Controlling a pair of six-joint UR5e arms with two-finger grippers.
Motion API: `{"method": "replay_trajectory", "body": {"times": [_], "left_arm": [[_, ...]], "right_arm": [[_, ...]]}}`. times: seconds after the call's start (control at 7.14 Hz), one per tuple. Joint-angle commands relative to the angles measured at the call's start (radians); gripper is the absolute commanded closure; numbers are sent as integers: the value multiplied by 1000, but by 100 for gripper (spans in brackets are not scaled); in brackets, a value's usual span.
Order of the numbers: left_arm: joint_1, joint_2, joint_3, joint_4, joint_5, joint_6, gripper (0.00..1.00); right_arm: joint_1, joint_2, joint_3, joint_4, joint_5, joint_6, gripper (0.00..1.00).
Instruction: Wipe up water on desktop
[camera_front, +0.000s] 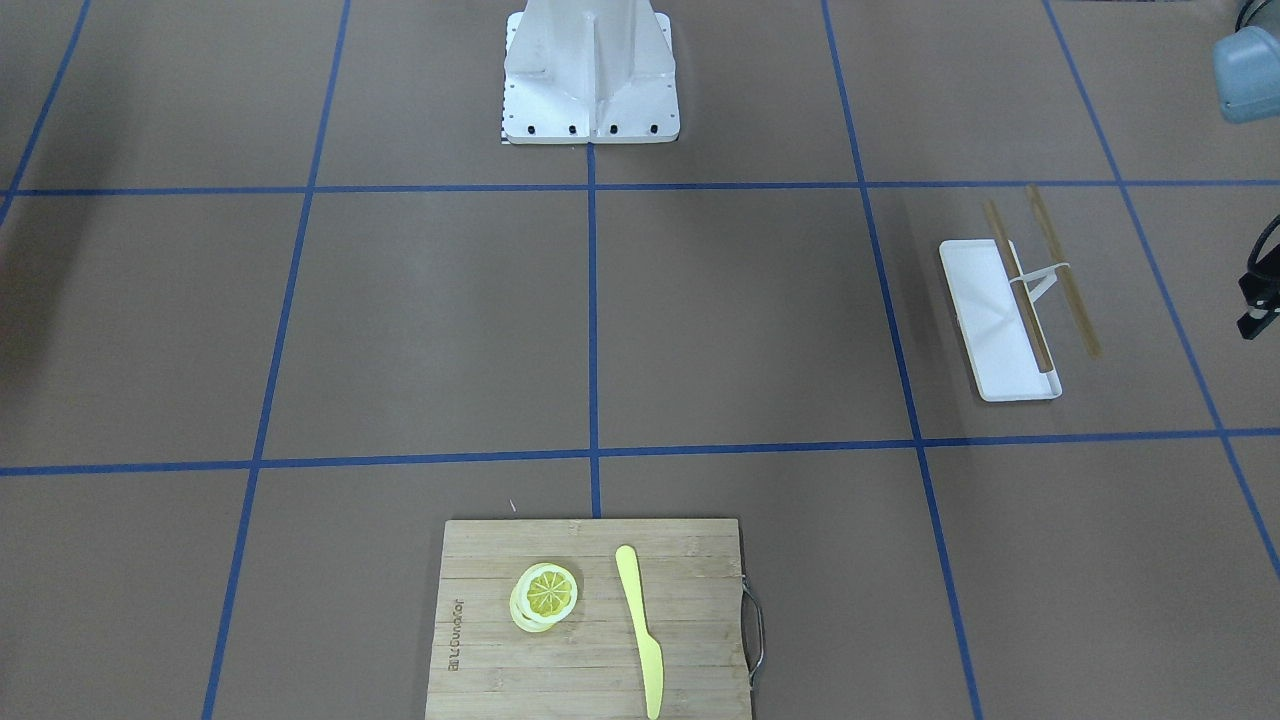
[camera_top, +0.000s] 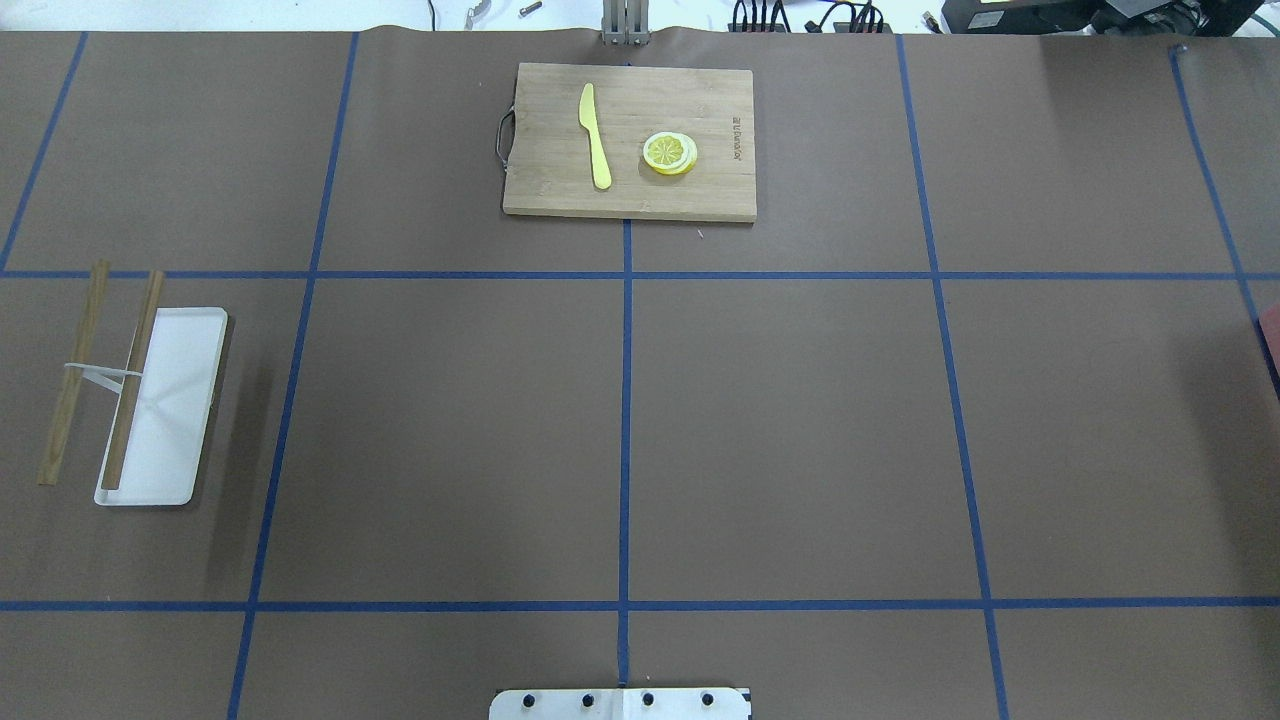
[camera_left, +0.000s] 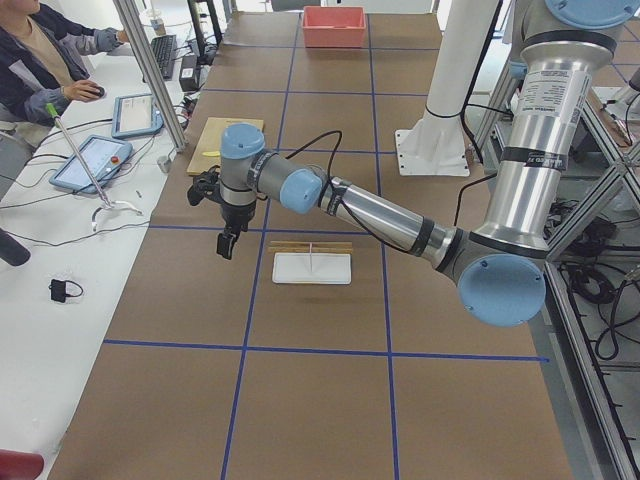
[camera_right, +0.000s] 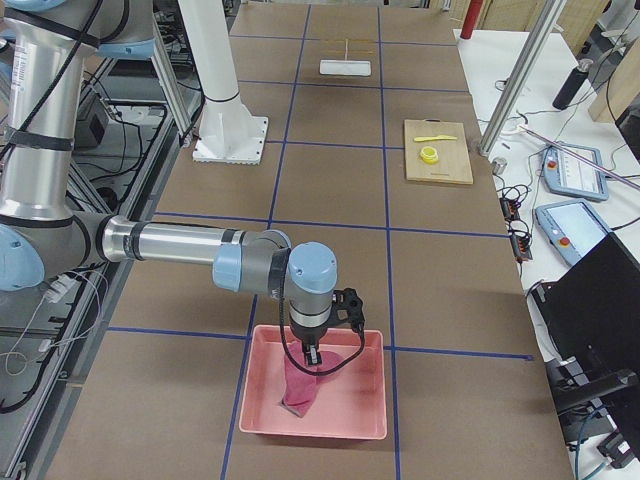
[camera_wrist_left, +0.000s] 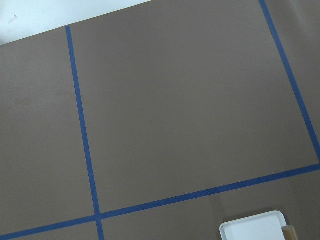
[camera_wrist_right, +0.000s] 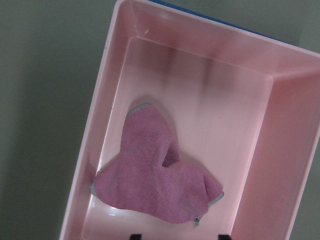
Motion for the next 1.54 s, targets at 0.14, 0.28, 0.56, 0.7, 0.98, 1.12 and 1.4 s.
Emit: {"method": "replay_trajectory", "body": {"times": [0.14,0.28,0.56,0.7,0.98,1.12,1.4], "left_arm": [[-6,4,4,11,-1,14,3],[-18,4,8,65,-7,46,3],[-93,5,39,225,-90,229,3],[-133,39,71,233,-108,236,2],[-172,100,105,206,-110,268,2],[-176,123,105,195,-112,275,2],[-178,116,99,193,-113,270,2]], "right_arm": [[2,49,-3,-4,0,3,0],[2,80,-12,-11,1,6,0],[2,140,-70,-8,8,8,0],[2,166,-85,-13,9,14,0],[2,177,-101,-7,11,21,0],[0,186,-101,-5,11,21,0],[0,191,-116,-5,11,20,0]]}}
